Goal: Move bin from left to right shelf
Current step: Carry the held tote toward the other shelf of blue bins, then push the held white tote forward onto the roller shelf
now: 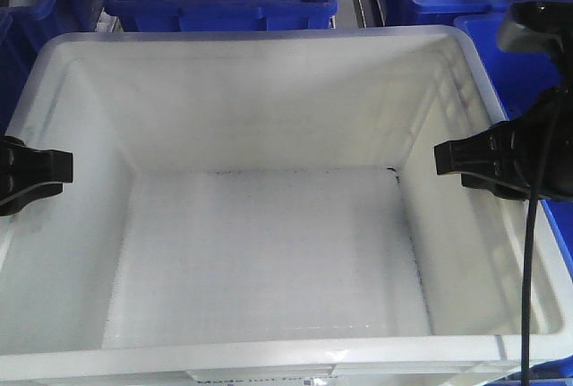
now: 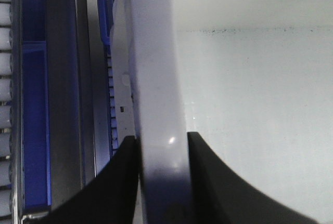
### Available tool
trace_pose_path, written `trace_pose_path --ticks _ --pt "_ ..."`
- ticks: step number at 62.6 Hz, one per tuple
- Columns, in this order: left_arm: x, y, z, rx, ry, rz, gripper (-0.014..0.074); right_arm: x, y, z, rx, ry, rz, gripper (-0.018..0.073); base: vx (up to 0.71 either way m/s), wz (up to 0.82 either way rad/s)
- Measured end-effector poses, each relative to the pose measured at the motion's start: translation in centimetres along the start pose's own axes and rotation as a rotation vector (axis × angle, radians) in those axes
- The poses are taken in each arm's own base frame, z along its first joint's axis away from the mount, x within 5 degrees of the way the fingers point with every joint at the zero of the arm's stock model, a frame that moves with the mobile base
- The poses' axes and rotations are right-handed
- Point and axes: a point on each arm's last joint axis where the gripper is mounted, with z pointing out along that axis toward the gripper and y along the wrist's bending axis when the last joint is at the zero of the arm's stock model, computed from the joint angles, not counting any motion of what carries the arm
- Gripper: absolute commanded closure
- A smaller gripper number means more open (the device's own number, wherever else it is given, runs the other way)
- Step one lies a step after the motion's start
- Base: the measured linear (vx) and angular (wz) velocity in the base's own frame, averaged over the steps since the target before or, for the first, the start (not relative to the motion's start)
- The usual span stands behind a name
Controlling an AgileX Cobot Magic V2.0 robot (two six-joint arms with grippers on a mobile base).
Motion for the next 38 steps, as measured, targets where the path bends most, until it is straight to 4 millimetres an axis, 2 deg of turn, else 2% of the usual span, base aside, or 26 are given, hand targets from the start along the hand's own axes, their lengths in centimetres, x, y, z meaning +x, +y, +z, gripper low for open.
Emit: trace_pose_path --ticks 38 --pt "0.0 0.0 0.0 0.0 0.0 0.0 0.0565 0.0 0.0 0.0 0.0 0.0 0.0 0.0485 0.05 -0.02"
